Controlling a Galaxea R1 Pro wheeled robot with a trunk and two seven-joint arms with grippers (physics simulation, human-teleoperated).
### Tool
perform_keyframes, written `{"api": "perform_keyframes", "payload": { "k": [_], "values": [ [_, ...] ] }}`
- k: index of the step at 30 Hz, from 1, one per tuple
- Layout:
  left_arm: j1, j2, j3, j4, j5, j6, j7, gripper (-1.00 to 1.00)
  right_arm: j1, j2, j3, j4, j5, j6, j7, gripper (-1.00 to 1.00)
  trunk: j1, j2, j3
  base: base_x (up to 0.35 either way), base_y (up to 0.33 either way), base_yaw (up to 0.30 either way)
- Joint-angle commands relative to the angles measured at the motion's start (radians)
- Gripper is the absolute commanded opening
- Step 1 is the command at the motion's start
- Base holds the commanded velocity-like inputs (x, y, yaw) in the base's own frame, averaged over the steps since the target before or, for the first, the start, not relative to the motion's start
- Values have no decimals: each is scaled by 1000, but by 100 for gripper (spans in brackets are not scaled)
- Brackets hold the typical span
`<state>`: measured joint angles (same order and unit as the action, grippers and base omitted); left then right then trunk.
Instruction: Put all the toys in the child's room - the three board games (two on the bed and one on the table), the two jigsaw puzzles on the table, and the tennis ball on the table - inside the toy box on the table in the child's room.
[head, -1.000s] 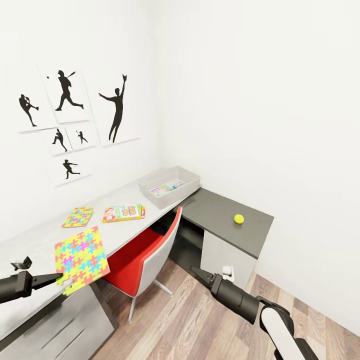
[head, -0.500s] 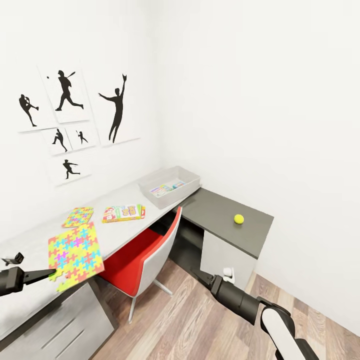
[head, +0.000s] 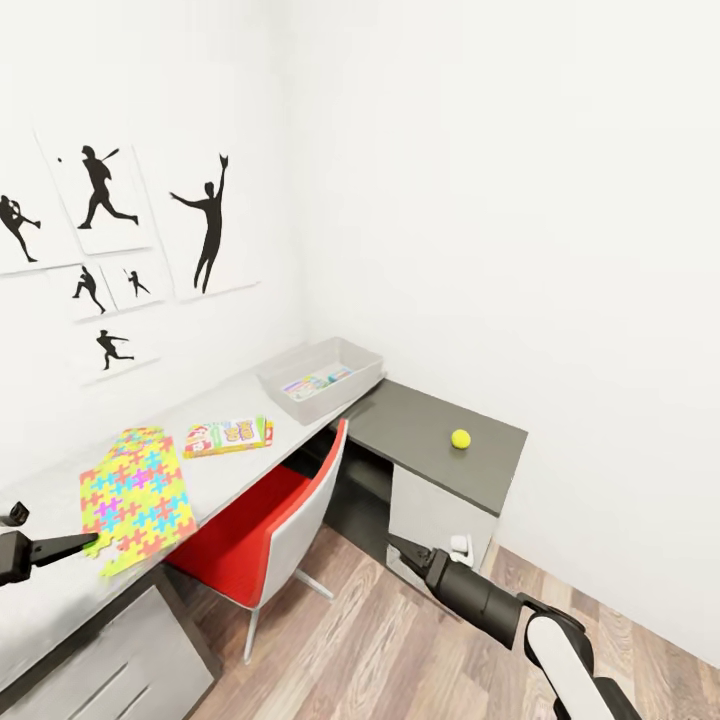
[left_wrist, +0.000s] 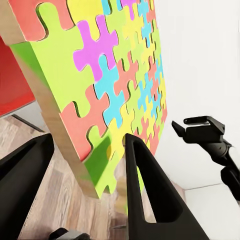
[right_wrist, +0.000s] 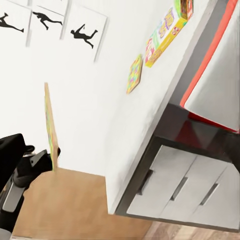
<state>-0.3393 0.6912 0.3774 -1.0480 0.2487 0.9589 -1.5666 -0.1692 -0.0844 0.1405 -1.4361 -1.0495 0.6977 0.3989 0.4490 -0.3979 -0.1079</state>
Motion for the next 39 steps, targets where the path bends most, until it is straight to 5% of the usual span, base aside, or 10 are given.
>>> {"api": "perform_keyframes", "payload": {
  "k": [1, 7, 39],
  "values": [
    [0, 0, 13, 0, -1, 11, -4, -100, -1, -1, -1, 0, -2, 4, 1, 100, 1, -2, -1, 206, 144, -222],
    [2, -1, 38, 0, -2, 9, -4, -100, -1, -1, -4, 0, -3, 4, 1, 100, 1, -2, 6, 238, 72, -225],
    [3, -1, 44, -3, 0, 3, -4, -100, -1, 1, -4, 1, -1, 2, -8, 100, 1, -2, 35, 203, 18, -209]
  ]
}}
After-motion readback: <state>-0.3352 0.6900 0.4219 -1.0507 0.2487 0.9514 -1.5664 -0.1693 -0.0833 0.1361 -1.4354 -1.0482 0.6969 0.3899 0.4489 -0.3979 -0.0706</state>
